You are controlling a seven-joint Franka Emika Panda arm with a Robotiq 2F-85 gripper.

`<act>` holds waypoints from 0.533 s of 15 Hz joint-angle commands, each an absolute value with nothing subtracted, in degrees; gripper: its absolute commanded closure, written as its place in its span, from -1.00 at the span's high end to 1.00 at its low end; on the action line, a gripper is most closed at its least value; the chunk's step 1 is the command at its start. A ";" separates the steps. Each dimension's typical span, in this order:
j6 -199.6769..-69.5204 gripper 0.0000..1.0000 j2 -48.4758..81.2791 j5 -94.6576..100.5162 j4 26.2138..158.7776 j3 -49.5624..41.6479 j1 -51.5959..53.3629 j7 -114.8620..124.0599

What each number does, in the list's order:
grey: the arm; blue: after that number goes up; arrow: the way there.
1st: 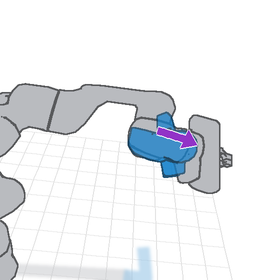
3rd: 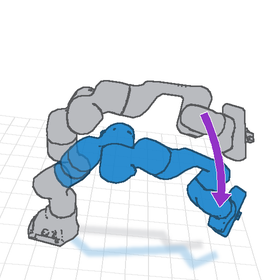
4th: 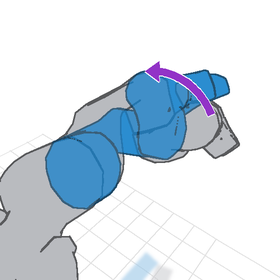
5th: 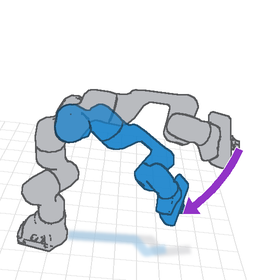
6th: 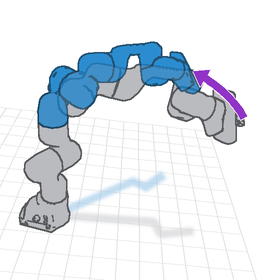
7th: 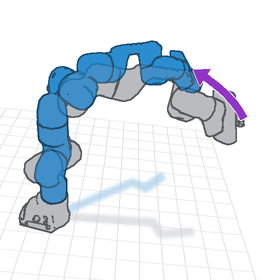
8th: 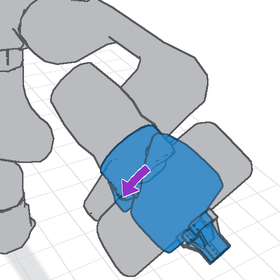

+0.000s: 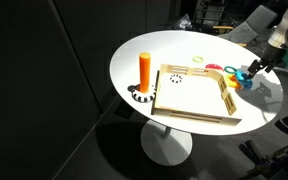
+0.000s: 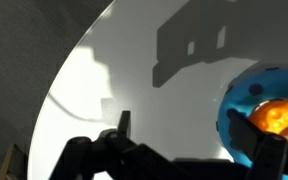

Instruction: Put the clear and the blue rings on the tray

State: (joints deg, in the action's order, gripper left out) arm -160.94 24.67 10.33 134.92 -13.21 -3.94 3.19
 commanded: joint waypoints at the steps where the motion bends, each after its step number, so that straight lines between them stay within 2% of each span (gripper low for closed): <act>1: -160.76 1.00 24.13 7.44 133.92 -10.94 -5.42 2.00; 8: -161.17 1.00 24.64 1.23 134.57 -6.52 -7.86 0.13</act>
